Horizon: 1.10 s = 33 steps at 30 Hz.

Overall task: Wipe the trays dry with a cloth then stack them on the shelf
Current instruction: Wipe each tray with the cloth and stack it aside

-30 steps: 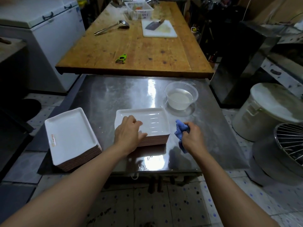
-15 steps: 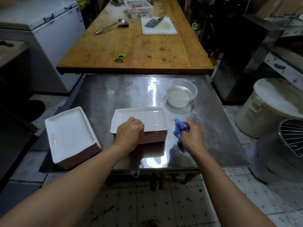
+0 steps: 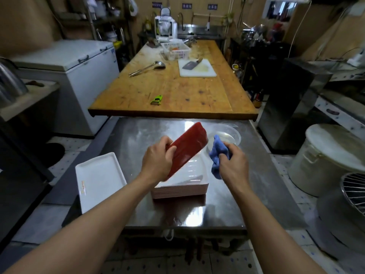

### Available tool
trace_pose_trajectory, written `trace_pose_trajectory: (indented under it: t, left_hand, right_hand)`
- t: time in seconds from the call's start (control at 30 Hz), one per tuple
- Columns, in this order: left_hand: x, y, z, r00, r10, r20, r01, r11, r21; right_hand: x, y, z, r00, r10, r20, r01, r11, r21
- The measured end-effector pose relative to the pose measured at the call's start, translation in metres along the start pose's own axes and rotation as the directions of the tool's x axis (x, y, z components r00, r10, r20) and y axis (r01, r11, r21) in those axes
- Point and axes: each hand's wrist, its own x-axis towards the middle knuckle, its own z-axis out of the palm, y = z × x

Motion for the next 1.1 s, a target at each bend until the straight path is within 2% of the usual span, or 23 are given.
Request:
trace_pose_trajectory:
  t: [0.1,0.23,0.43,0.57,0.7,0.83,0.9,1.0,1.1]
  left_hand:
    - [0.003,0.007,-0.027,0.989,-0.144,0.023,0.146,0.96,-0.241]
    - [0.002,0.012,-0.059,0.959,-0.271,0.079,0.277,0.843,-0.462]
    - [0.0,0.017,-0.092,0.956,-0.288,0.052,0.272,0.811,-0.517]
    - [-0.002,0.025,-0.103,0.955,-0.295,0.022,0.258,0.795,-0.549]
    - [-0.006,0.034,-0.111,0.935,-0.353,-0.031,0.264,0.752,-0.605]
    - [-0.012,0.043,-0.116,0.909,-0.417,0.01,0.289,0.614,-0.735]
    - [-0.014,0.045,-0.117,0.906,-0.423,0.018,0.289,0.587,-0.757]
    - [-0.011,0.045,-0.117,0.896,-0.443,0.034,0.29,0.525,-0.8]
    - [-0.005,0.044,-0.114,0.88,-0.47,0.068,0.304,0.447,-0.841]
  right_hand:
    - [0.001,-0.035,0.005,0.99,-0.138,-0.025,0.139,0.99,0.022]
    - [-0.003,-0.085,0.019,0.936,-0.348,-0.059,0.35,0.936,0.023]
    - [-0.011,-0.135,0.047,0.813,-0.58,0.053,0.581,0.804,-0.125]
    - [-0.011,-0.148,0.065,0.766,-0.628,0.14,0.638,0.715,-0.286]
    - [-0.009,-0.15,0.066,0.713,-0.69,0.124,0.686,0.649,-0.329]
    - [0.002,-0.134,0.053,0.745,-0.658,0.108,0.649,0.678,-0.346]
    - [0.01,-0.124,0.045,0.785,-0.611,0.103,0.608,0.728,-0.317]
    - [0.016,-0.12,0.035,0.857,-0.499,0.127,0.514,0.844,-0.155]
    - [0.019,-0.127,0.034,0.887,-0.448,0.115,0.455,0.89,-0.041]
